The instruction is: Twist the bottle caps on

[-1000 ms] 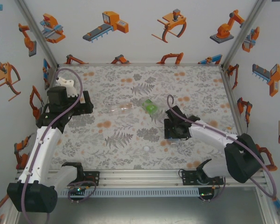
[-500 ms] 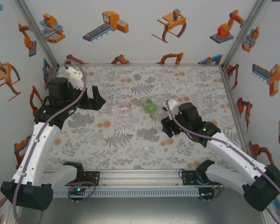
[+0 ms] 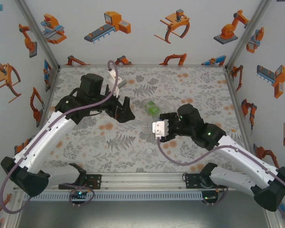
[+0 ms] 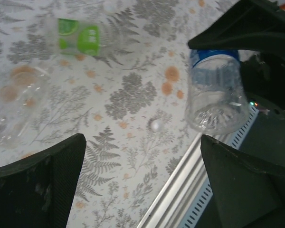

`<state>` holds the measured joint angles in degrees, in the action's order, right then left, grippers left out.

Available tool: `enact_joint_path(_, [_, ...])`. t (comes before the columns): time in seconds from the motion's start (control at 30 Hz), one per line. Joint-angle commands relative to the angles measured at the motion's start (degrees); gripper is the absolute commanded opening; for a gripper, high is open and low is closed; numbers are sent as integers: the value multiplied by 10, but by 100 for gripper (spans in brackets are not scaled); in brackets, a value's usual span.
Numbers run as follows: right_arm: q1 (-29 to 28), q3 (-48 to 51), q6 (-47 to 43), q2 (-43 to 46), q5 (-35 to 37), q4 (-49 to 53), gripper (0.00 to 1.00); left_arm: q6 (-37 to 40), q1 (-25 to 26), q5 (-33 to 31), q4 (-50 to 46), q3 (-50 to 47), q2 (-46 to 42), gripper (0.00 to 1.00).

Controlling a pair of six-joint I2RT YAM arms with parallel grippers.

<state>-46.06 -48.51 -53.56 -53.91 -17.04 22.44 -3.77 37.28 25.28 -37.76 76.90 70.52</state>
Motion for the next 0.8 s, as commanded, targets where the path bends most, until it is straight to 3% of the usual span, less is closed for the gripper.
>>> enact_joint_path(0.0, [-18, -21, -89, 9, -12, -2, 31, -21, 38, 36, -11, 29, 19, 99])
enact_joint_path(0.37, [-68, -33, -131, 0, 44, -20, 31, -60, 126, 52, -22, 79, 85, 99])
enact_joint_path(0.77, [-96, -39, -186, -3, 90, -56, 31, -61, 161, 32, -79, 112, 148, 91])
